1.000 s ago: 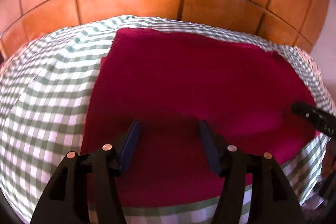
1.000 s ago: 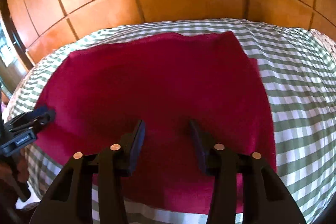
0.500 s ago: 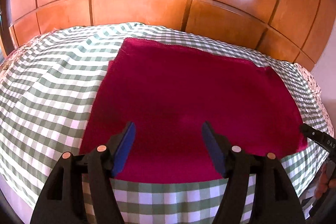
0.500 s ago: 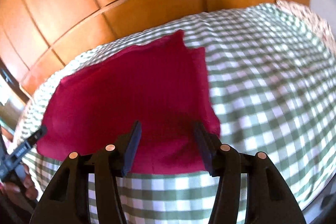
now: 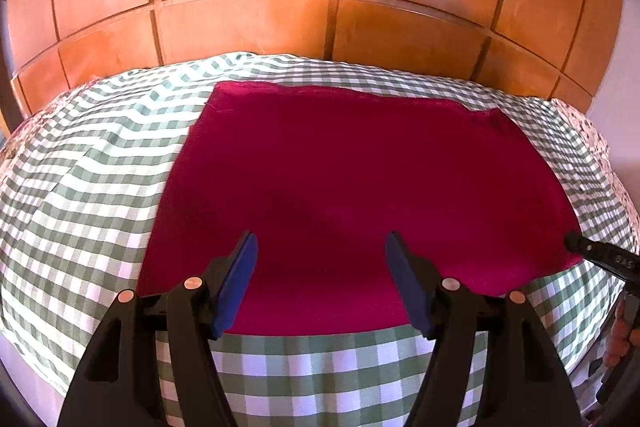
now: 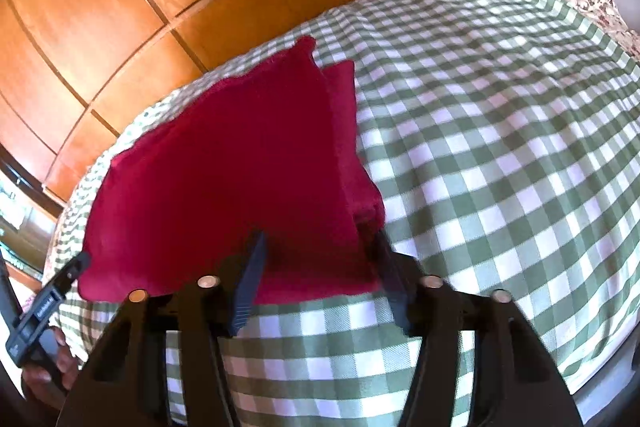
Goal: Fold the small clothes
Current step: 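Grasp the shirt edge with the right gripper and lift it toward the left gripper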
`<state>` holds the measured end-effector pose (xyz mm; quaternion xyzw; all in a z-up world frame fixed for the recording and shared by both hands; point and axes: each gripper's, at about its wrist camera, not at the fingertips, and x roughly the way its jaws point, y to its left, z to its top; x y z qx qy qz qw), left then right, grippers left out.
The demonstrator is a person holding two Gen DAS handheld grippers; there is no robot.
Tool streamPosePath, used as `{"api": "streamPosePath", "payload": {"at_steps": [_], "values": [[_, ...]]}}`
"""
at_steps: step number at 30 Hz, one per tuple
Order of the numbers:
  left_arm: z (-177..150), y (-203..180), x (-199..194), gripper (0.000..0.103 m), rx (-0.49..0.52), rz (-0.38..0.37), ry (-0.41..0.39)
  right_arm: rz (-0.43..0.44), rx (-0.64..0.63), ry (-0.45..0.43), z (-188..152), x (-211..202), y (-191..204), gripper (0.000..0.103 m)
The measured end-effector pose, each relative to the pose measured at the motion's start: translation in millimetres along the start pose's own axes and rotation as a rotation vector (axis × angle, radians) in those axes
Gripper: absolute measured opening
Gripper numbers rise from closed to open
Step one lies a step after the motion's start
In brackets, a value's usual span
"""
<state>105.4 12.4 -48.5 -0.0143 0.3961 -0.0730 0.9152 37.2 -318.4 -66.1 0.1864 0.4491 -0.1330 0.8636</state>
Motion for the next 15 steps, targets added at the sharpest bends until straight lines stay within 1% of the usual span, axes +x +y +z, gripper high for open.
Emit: {"api": "streamPosePath", "payload": {"at_steps": [1, 2, 4, 6, 8, 10, 11, 12, 13, 14, 15], "values": [[-0.3, -2.2, 1.8, 0.066, 0.007, -0.001, 0.004, 0.002, 0.003, -0.005, 0.3, -2.1, -2.7, 0.012], [-1.4, -5.0, 5.7, 0.066, 0.019, 0.001, 0.014, 0.004, 0.002, -0.012, 0.9, -4.3, -4.5, 0.011], [-4.0, -8.2, 17.1, 0.066, 0.032, 0.006, 0.049, -0.011, -0.023, -0.009, 2.2, -4.2, -5.6, 0.010], [-8.1, -8.0, 27.2, 0.066, 0.027, 0.008, 0.078, -0.012, -0.011, 0.007, 0.4, 1.5, -9.4, 0.010], [-9.5, -9.2, 29.6, 0.067, 0.032, 0.013, 0.077, -0.007, -0.008, 0.007, -1.5, 4.5, -11.2, 0.010], [-9.5, -8.6, 26.0, 0.067, 0.033, 0.006, 0.066, 0.022, 0.021, 0.016, -0.6, 5.2, -16.9, 0.012], [-9.3, -7.4, 23.7, 0.067, 0.028, -0.005, 0.060, 0.060, 0.053, 0.013, 1.3, 2.9, -22.3, 0.016], [-8.5, -4.9, 20.6, 0.067, 0.019, -0.025, 0.051, 0.084, 0.078, 0.008, 2.8, 0.1, -26.7, 0.032], [-8.6, -4.2, 19.1, 0.067, 0.013, -0.032, 0.047, 0.101, 0.103, -0.005, 4.3, -3.2, -31.1, 0.057], [-8.7, -2.2, 17.2, 0.067, 0.006, -0.039, 0.045, 0.113, 0.118, -0.017, 5.4, -5.3, -33.1, 0.066], [-8.9, 0.2, 16.3, 0.067, -0.007, -0.048, 0.046, 0.139, 0.139, -0.035, 7.5, -7.7, -37.1, 0.070]]}}
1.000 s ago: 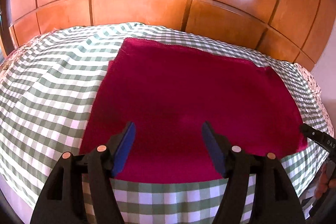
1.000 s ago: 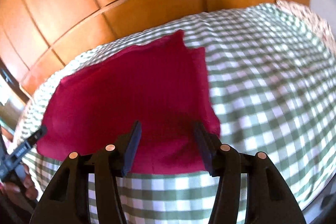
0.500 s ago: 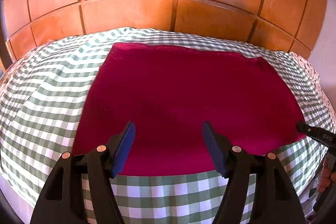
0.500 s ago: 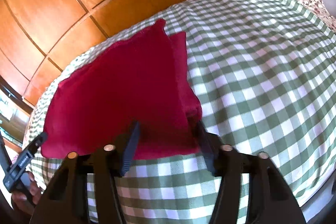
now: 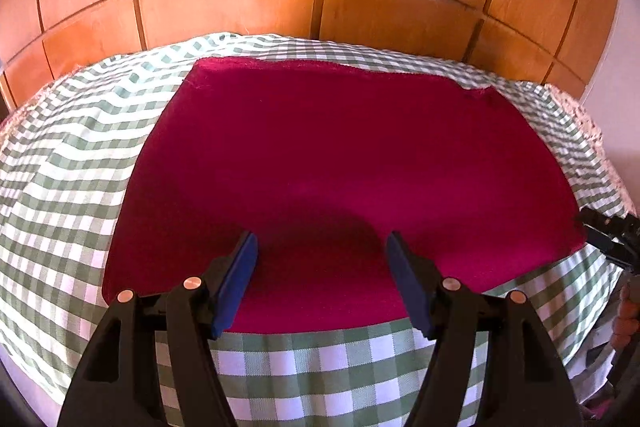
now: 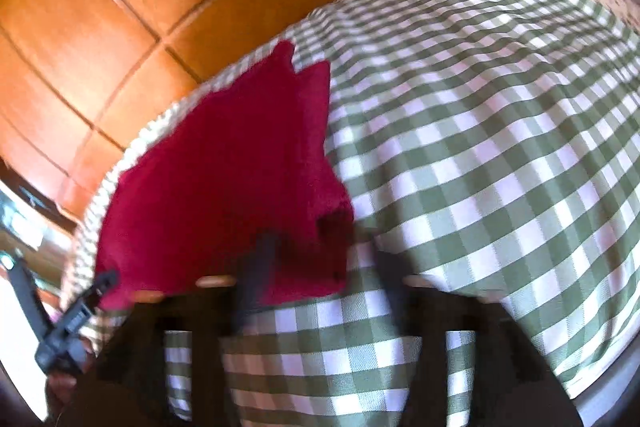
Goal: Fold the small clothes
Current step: 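Grasp the shirt edge with the right gripper and lift it toward the left gripper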
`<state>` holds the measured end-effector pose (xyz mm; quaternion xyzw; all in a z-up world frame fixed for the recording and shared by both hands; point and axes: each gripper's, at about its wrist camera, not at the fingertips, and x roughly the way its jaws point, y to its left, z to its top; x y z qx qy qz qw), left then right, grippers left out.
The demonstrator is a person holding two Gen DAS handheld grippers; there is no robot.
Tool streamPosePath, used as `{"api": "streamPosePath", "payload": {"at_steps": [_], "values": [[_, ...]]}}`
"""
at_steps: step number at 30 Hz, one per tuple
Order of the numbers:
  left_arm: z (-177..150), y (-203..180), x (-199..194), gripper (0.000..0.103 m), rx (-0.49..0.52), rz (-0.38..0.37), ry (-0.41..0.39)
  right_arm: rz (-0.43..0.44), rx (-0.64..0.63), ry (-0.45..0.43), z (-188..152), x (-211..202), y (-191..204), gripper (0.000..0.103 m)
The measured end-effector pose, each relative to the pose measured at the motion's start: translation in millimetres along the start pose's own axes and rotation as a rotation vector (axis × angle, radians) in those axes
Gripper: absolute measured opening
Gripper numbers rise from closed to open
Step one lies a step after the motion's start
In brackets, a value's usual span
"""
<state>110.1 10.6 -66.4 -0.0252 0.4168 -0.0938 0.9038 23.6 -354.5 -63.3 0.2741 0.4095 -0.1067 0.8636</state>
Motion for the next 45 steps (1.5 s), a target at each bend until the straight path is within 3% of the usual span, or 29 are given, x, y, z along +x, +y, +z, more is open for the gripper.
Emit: {"api": "streamPosePath", "payload": {"at_steps": [4, 8, 11, 12, 15, 16, 17, 24, 27, 30, 35, 42, 45], "values": [[-0.4, 4.4, -1.3, 0.067, -0.031, -0.019, -0.004, 0.092, 0.063, 0.019, 11.4, 11.3, -8.6, 0.070], [0.4, 9.3, -2.7, 0.067, -0.045, -0.009, -0.010, 0.136, 0.082, 0.074, 12.5, 33.8, -8.2, 0.070], [0.4, 15.6, -0.2, 0.067, -0.057, 0.002, -0.004, 0.156, 0.091, 0.068, 13.1, 39.3, -6.2, 0.070], [0.1, 17.7, 0.1, 0.067, -0.061, 0.004, -0.004, 0.166, 0.094, 0.074, 13.1, 39.4, -4.5, 0.067], [3.3, 19.0, 1.9, 0.067, -0.068, 0.000, -0.005, 0.193, 0.077, 0.109, 11.1, 42.9, 0.8, 0.041], [4.8, 18.4, 3.2, 0.069, -0.062, 0.001, -0.004, 0.186, 0.070, 0.109, 9.0, 44.5, 2.6, 0.038], [6.2, 17.4, 5.3, 0.073, -0.051, 0.004, 0.000, 0.183, 0.067, 0.109, 7.8, 46.5, 3.4, 0.038], [8.5, 7.6, 25.3, 0.075, 0.015, 0.046, 0.025, 0.197, 0.096, 0.114, 9.8, 49.9, 1.0, 0.038], [8.6, 10.2, 28.0, 0.075, -0.003, 0.034, 0.036, 0.182, 0.081, 0.108, 10.0, 49.0, 4.4, 0.038], [11.7, 17.4, 24.4, 0.065, -0.028, 0.009, 0.040, 0.179, 0.070, 0.105, 11.7, 46.4, 11.5, 0.032], [15.7, 45.2, 14.2, 0.028, -0.146, -0.064, 0.033, 0.216, 0.026, 0.072, 16.9, 30.2, 36.2, 0.031], [14.7, 78.3, 9.6, 0.025, -0.252, -0.155, 0.047, 0.306, -0.067, 0.049, 24.9, 14.2, 94.4, 0.029], [14.2, 88.7, 13.8, 0.036, -0.312, -0.224, 0.064, 0.296, -0.147, 0.055, 25.1, 20.9, 124.4, 0.029]]}}
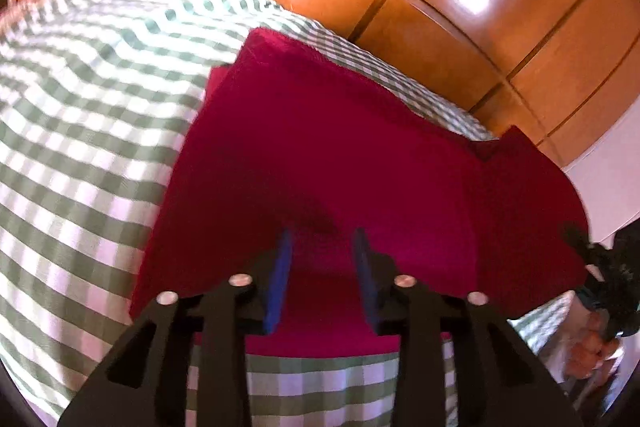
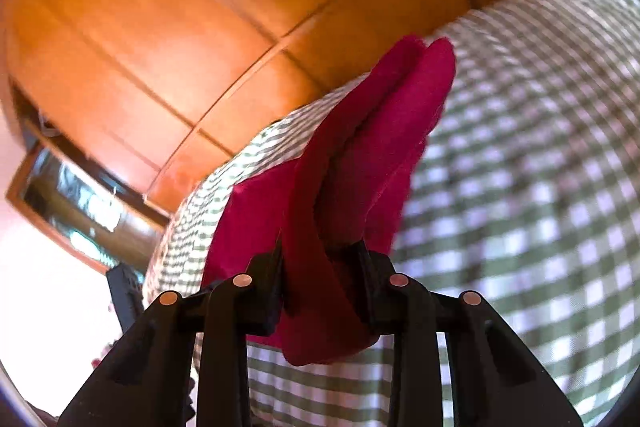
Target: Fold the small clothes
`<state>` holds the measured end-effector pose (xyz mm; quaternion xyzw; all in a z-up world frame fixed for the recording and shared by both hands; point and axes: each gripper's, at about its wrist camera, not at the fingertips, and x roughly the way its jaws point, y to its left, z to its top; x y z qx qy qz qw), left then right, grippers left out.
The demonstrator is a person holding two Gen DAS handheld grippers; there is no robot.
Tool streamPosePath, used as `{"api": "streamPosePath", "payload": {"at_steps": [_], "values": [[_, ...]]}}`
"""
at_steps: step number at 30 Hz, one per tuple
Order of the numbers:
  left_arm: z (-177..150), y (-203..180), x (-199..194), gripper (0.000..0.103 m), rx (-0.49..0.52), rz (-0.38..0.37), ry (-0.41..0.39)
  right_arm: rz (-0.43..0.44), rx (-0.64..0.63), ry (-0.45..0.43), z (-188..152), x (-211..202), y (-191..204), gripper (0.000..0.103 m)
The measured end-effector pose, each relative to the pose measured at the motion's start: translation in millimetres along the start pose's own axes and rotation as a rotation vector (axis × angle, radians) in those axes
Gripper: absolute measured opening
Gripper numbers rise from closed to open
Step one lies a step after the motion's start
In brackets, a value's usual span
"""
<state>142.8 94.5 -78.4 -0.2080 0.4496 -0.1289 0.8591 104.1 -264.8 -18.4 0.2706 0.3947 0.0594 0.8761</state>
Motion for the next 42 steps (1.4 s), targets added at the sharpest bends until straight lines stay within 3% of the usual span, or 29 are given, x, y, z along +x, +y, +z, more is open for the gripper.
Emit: {"api": "streamPosePath", "payload": {"at_steps": [5, 7, 10, 14, 23, 31, 33, 35, 40, 42], "values": [[1.2, -7.8, -8.4, 0.037, 0.015, -0.083, -0.005, -0.079, -0.092, 0.040, -6.9, 20.4, 24.3, 0.029], [7.9, -21.6, -9.7, 0.038, 0.037, -0.161, 0.001, -0.106, -0.137, 0.045, -12.0, 23.4, 31.3, 0.029], [21.6, -44.4, -3.5, 0.051, 0.065, -0.290, 0.046, -0.138, -0.181, 0.044, -18.2, 24.4, 36.5, 0.029], [38.7, -87.0, 13.1, 0.072, 0.112, -0.409, 0.108, -0.187, -0.256, 0.044, -26.3, 25.6, 40.9, 0.029], [51.7, -157.9, 46.8, 0.075, 0.291, -0.398, 0.223, -0.315, -0.531, 0.017, -52.2, 44.2, 71.4, 0.029], [53.1, -193.8, 71.1, 0.060, 0.458, -0.334, 0.305, -0.393, -0.694, -0.011, -68.6, 59.2, 87.8, 0.029], [48.1, -204.1, 74.6, 0.046, 0.516, -0.283, 0.302, -0.427, -0.735, -0.021, -73.0, 62.6, 90.1, 0.029], [44.6, -208.1, 79.3, 0.020, 0.557, -0.209, 0.277, -0.432, -0.725, -0.025, -72.1, 62.7, 87.8, 0.029], [52.6, -197.1, 78.4, 0.016, 0.487, -0.225, 0.236, -0.393, -0.687, -0.035, -66.0, 54.8, 83.7, 0.032], [54.6, -187.6, 71.0, 0.016, 0.474, -0.236, 0.221, -0.304, -0.635, -0.037, -59.9, 43.1, 80.8, 0.042]]}}
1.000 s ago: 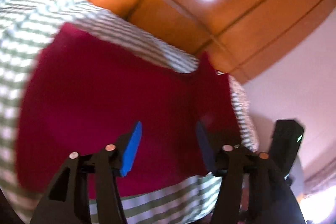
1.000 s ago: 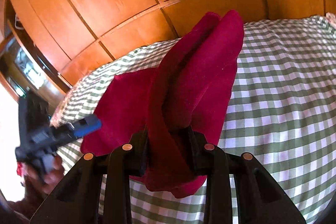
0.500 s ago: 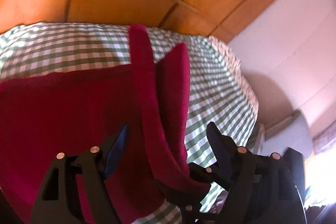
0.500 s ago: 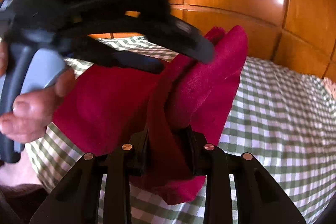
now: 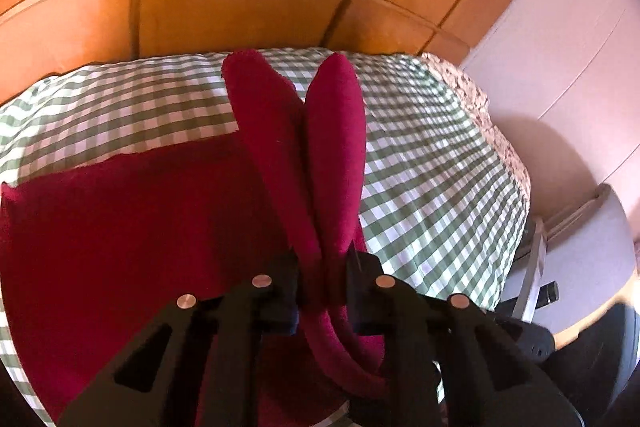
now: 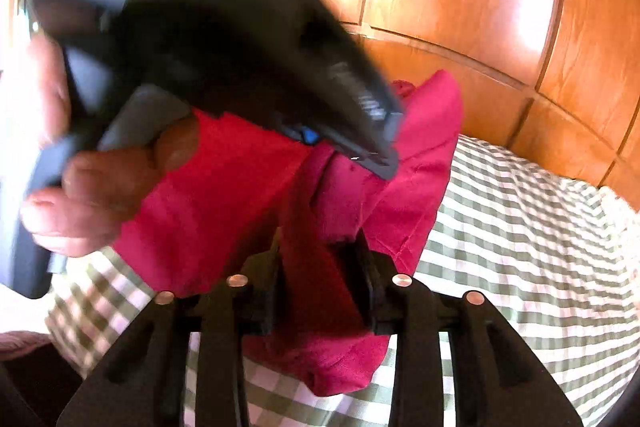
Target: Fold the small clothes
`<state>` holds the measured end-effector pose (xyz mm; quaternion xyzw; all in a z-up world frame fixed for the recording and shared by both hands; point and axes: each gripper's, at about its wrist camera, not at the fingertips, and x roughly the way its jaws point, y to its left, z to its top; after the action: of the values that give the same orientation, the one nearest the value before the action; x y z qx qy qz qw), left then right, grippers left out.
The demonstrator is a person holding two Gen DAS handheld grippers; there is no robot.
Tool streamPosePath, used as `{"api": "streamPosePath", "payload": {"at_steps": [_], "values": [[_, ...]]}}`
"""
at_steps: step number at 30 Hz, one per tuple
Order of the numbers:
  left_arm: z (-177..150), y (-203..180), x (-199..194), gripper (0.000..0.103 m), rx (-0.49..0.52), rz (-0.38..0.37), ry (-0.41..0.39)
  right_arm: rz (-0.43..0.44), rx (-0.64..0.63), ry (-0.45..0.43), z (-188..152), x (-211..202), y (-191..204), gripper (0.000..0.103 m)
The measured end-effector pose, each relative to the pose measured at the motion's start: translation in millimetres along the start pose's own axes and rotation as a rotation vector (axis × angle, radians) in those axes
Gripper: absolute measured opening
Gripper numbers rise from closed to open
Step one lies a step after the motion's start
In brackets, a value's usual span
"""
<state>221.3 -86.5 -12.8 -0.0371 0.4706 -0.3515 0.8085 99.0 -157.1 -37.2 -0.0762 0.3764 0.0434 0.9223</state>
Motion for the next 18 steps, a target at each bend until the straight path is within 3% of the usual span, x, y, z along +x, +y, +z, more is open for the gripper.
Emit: {"api": "streamPosePath", "payload": {"at_steps": [2, 10, 14, 15, 18], "values": [[-3.5, 8.4, -11.3, 0.015, -0.009, -0.011, -0.025, 0.105, 0.090, -0.003, 1.8, -8.5, -16.3, 0.047], [-15.0, 29.0, -57.7, 0.015, -0.021, -0.018, -0.106, 0.356, 0.309, 0.023, 6.6, -11.7, -45.8, 0.053], [-17.1, 40.6, -81.5, 0.015, -0.016, 0.006, -0.140, 0.575, 0.428, 0.035, 11.0, -10.0, -51.9, 0.059], [-17.3, 45.8, -88.3, 0.015, -0.020, 0.014, -0.149, 0.603, 0.458, 0.029, 11.1, -10.0, -54.1, 0.063], [-19.2, 58.2, -100.3, 0.015, -0.023, 0.044, -0.157, 0.594, 0.478, 0.038, 12.4, -3.4, -56.5, 0.063]]}}
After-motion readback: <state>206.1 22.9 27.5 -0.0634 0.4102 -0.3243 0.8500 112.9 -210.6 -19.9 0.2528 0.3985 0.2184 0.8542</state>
